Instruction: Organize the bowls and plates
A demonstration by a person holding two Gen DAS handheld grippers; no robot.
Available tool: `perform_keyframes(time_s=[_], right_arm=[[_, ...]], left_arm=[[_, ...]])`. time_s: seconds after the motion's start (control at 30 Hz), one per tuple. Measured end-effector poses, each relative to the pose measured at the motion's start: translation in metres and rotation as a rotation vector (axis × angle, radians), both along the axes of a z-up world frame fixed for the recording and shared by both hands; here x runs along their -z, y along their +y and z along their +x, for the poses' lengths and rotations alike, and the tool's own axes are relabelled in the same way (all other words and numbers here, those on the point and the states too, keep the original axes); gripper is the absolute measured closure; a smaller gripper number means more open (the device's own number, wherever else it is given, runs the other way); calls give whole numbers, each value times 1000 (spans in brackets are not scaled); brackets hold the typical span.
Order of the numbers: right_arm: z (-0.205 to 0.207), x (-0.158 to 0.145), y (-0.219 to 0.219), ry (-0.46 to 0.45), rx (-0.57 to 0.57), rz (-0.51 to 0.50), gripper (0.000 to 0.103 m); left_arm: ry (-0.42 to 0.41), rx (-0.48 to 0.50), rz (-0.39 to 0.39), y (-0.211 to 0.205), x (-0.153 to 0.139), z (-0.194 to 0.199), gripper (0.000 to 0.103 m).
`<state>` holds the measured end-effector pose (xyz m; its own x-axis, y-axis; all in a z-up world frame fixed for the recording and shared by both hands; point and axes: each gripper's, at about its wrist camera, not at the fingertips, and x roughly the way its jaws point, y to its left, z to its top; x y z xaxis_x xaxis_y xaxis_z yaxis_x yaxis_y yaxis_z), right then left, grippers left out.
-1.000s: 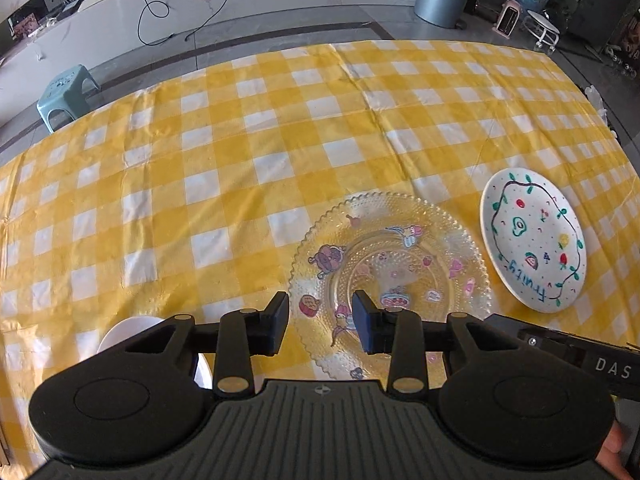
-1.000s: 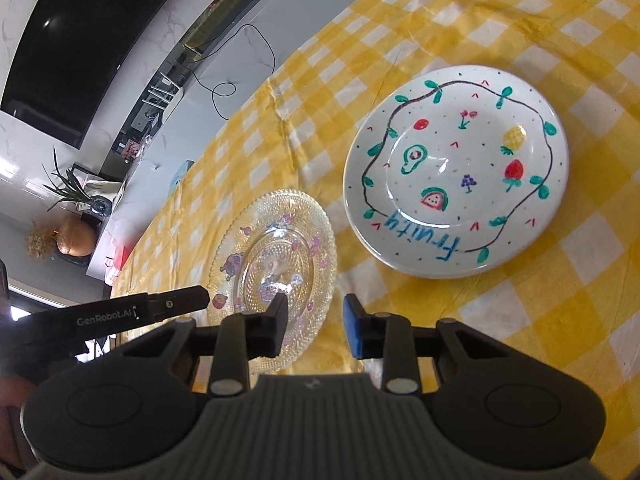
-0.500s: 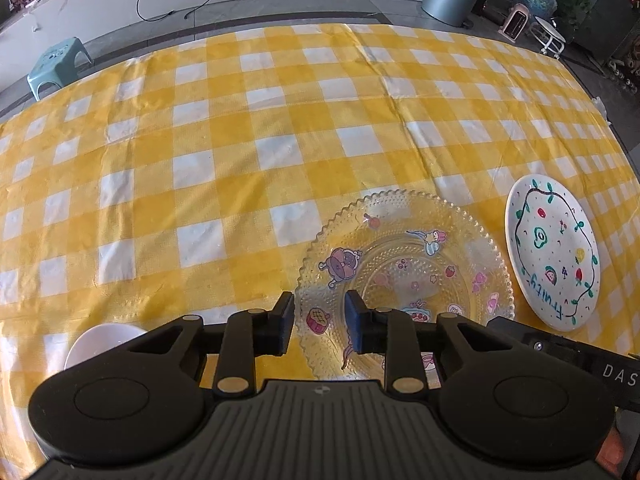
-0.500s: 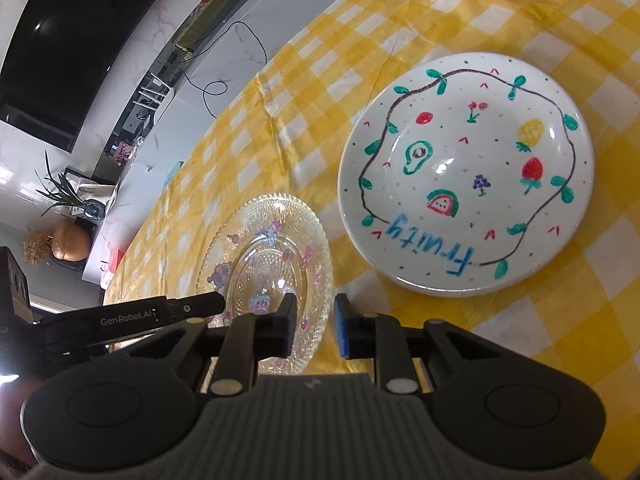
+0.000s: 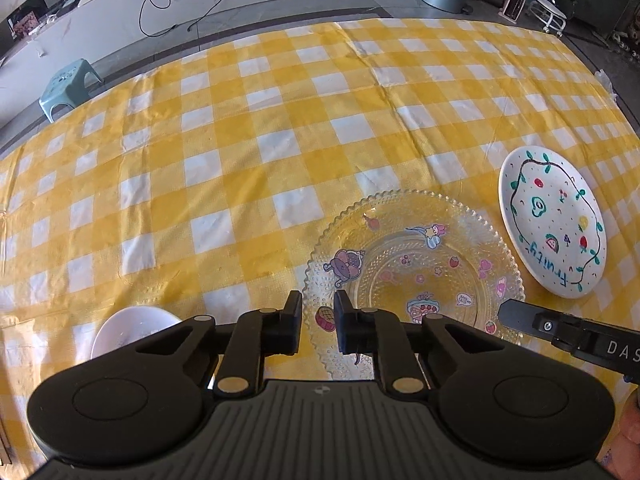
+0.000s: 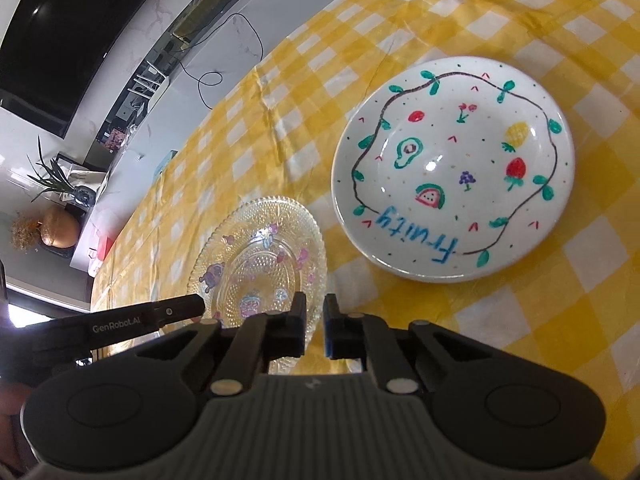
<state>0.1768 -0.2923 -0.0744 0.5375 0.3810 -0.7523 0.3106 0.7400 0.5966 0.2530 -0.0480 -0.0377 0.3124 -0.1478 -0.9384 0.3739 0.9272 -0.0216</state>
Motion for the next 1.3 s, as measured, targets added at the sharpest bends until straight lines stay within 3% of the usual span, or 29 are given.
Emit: perform_keyframes(time_s=[0.13, 0.17, 0.27, 0.37, 0.43, 0.63, 0.73, 0.9, 1.0, 1.1, 1.23, 1.3], right_arm=[[-10, -7, 0, -2, -9, -19, 97], [-13, -9, -1, -3, -13, -21, 98], [-22, -14, -2, -11, -42, 10, 101], [-28, -16, 3, 11, -67, 8, 99], [-32, -12, 6, 20, -66, 3, 99], [-46, -8, 2, 41, -56, -5, 98], [-51, -10, 2, 47, -66, -41, 98], [-66, -10, 0, 64, -88, -68, 98], [-77, -11, -2, 65, -93, -88, 98], [-83, -12, -4, 52, -90, -113, 98], [-85, -18, -12, 15, -84, -92, 91], [-84, -22, -17, -8, -71, -85, 81]], left_arm=[[28, -17, -11, 2, -4, -11, 85], [34, -18, -16, 2, -6, -15, 98], [112, 16, -151, -5, -14, -27, 103], [56, 61, -60, -26, -21, -40, 103], [51, 58, -61, -28, -22, -41, 103], [17, -52, -54, -10, -31, -52, 93], [-35, -137, -100, -3, -41, -69, 82], [-132, -192, -133, -8, -46, -102, 81], [-130, -212, -130, -12, -43, -112, 81], [-139, -227, -78, -15, -34, -117, 79], [-101, -264, -109, -3, -26, -113, 72], [-102, -276, -97, 0, -25, -110, 68]])
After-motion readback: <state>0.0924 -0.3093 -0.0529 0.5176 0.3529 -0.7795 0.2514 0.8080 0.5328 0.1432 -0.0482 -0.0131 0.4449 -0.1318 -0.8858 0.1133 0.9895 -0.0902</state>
